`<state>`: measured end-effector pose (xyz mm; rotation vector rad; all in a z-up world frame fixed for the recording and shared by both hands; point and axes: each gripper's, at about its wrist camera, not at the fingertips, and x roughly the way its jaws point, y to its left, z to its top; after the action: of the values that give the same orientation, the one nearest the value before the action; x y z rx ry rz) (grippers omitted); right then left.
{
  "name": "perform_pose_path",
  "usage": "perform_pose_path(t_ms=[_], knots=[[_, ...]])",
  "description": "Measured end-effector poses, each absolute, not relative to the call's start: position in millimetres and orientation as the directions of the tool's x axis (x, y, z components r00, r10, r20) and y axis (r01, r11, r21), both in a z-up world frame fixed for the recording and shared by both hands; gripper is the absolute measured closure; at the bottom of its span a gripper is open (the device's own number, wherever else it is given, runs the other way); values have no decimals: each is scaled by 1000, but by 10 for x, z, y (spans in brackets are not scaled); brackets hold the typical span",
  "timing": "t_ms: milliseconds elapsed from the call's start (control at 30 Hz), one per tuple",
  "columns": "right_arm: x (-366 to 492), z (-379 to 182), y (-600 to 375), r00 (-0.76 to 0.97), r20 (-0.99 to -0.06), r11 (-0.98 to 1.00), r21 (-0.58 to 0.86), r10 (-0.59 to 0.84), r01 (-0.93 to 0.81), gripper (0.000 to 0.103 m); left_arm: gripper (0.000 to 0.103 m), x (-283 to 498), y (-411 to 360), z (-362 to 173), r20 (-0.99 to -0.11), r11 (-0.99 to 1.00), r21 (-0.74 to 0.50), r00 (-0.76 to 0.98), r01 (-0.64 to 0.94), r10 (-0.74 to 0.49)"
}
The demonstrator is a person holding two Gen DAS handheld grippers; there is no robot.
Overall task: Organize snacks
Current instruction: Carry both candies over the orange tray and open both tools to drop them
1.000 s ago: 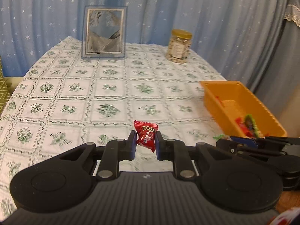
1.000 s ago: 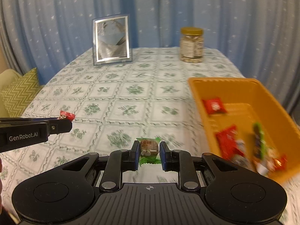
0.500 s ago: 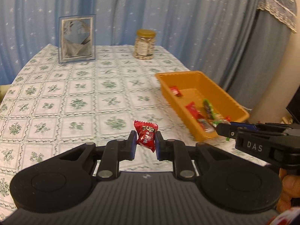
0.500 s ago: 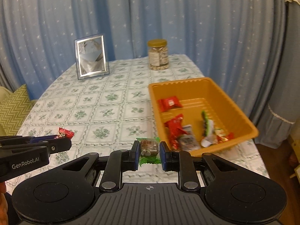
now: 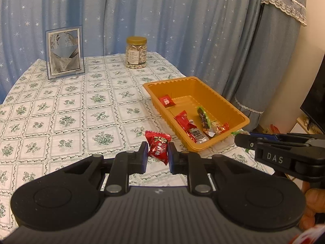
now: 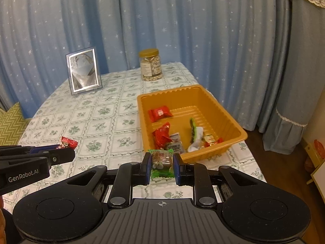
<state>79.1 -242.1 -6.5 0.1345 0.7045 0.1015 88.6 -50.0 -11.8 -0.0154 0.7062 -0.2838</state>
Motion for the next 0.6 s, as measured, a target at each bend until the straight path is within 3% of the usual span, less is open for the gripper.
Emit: perform_pose_path(t_ms=[600], knots=[[964, -96, -2903, 763, -642, 982, 178, 70, 59, 80, 85, 1123, -865, -153, -645, 945, -110, 702, 307, -303]])
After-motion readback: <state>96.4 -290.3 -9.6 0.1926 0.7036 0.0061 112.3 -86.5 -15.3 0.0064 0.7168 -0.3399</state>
